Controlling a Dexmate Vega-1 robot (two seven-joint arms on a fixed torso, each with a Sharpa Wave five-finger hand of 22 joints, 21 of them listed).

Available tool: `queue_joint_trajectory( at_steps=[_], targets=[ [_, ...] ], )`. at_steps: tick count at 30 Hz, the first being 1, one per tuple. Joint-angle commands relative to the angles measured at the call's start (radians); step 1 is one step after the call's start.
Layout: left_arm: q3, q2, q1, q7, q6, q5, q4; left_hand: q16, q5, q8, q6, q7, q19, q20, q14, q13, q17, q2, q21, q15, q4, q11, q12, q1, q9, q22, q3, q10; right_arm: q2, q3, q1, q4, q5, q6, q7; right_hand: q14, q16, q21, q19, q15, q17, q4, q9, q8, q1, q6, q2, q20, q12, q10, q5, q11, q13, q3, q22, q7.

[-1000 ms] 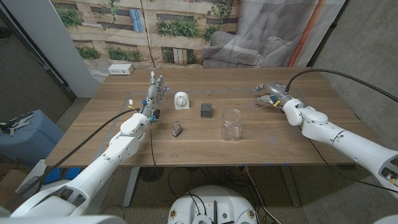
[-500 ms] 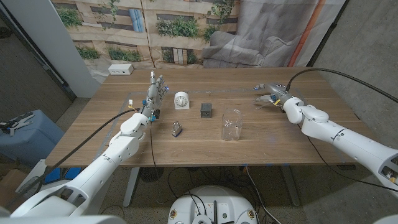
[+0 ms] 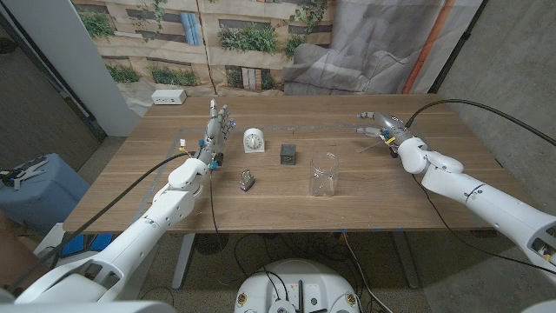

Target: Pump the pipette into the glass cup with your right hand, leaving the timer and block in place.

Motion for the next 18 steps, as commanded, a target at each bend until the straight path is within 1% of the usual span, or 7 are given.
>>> queue_joint_trajectory(
  at_steps=[1, 4, 5, 8, 9, 14, 18],
  targets=[
    [0.000, 0.000, 0.000, -0.003, 0.000, 0.000, 0.001, 0.006, 0.007, 0.006, -0.002, -0.006, -0.006, -0.090, -0.008, 0.006, 0.006, 0.044, 0.005, -0.115, 0.000, -0.002, 0.005, -0.001, 0.002, 0.002, -0.007, -0.001, 0.052, 0.098, -0.059, 0.036, 0.224, 0.124, -0.039, -0.003, -0.004, 0.003, 0.013, -0.026, 0.000, 0.023, 0.001, -0.011, -0.044, -0.012, 0.015, -0.006, 0.003, -0.014, -0.005, 0.019, -0.004, -0.005, 0.002, 0.019],
    [0.000, 0.000, 0.000, -0.003, 0.000, 0.000, 0.001, 0.006, 0.007, 0.006, -0.001, -0.006, -0.006, -0.090, -0.008, 0.006, 0.006, 0.044, 0.005, -0.115, 0.000, -0.002, 0.004, -0.001, 0.002, 0.002, -0.007, -0.001, 0.073, 0.121, -0.070, 0.055, 0.288, 0.161, -0.037, -0.024, -0.014, -0.001, 0.010, -0.024, -0.003, 0.034, -0.001, -0.016, -0.073, -0.025, 0.021, -0.014, 0.001, -0.032, -0.008, 0.028, -0.010, -0.012, 0.002, 0.026],
    [0.000, 0.000, 0.000, -0.003, 0.000, 0.000, 0.001, 0.006, 0.007, 0.006, -0.001, -0.006, -0.006, -0.089, -0.008, 0.006, 0.006, 0.044, 0.005, -0.115, 0.000, -0.002, 0.004, -0.001, 0.002, 0.002, -0.007, -0.001, 0.080, 0.127, -0.073, 0.063, 0.303, 0.176, -0.041, -0.036, -0.019, -0.003, 0.007, -0.026, -0.005, 0.039, -0.002, -0.019, -0.088, -0.033, 0.023, -0.022, -0.001, -0.044, -0.010, 0.027, -0.013, -0.015, 0.002, 0.027],
    [0.000, 0.000, 0.000, -0.003, 0.000, 0.000, 0.000, 0.006, 0.007, 0.006, -0.002, -0.006, -0.006, -0.090, -0.009, 0.006, 0.006, 0.044, 0.005, -0.115, 0.000, -0.003, 0.004, -0.001, 0.002, 0.002, -0.007, -0.001, 0.091, 0.141, -0.081, 0.072, 0.342, 0.196, -0.043, -0.045, -0.023, -0.004, 0.007, -0.027, -0.008, 0.044, -0.003, -0.020, -0.104, -0.037, 0.024, -0.030, -0.002, -0.059, -0.011, 0.034, -0.017, -0.020, 0.002, 0.037],
    [0.000, 0.001, 0.000, -0.003, 0.000, 0.000, 0.000, 0.006, 0.007, 0.006, -0.002, -0.006, -0.006, -0.089, -0.009, 0.006, 0.006, 0.044, 0.005, -0.115, 0.000, -0.003, 0.004, -0.001, 0.002, 0.002, -0.007, -0.001, 0.095, 0.146, -0.083, 0.076, 0.354, 0.203, -0.044, -0.048, -0.024, -0.004, 0.007, -0.026, -0.010, 0.046, -0.004, -0.023, -0.113, -0.045, 0.024, -0.031, -0.003, -0.067, -0.011, 0.037, -0.019, -0.022, 0.001, 0.043],
    [0.000, 0.001, 0.000, -0.003, 0.000, 0.000, 0.000, 0.006, 0.007, 0.006, -0.002, -0.006, -0.005, -0.090, -0.009, 0.006, 0.006, 0.044, 0.005, -0.115, 0.000, -0.002, 0.004, -0.001, 0.002, 0.002, -0.007, -0.001, 0.113, 0.166, -0.094, 0.091, 0.411, 0.230, -0.043, -0.061, -0.029, -0.007, 0.002, -0.023, -0.015, 0.053, -0.005, -0.030, -0.137, -0.068, 0.025, -0.034, -0.002, -0.085, -0.010, 0.044, -0.025, -0.029, 0.001, 0.054],
    [0.000, 0.001, 0.000, -0.003, 0.000, 0.000, 0.000, 0.006, 0.007, 0.006, -0.002, -0.006, -0.006, -0.090, -0.009, 0.006, 0.006, 0.044, 0.005, -0.115, 0.000, -0.003, 0.005, -0.001, 0.002, 0.002, -0.007, 0.000, 0.119, 0.176, -0.107, 0.086, 0.443, 0.233, -0.043, -0.062, -0.030, -0.008, 0.001, -0.023, -0.016, 0.056, -0.006, -0.030, -0.145, -0.072, 0.026, -0.035, -0.002, -0.090, -0.010, 0.047, -0.026, -0.031, 0.001, 0.057]
  ],
)
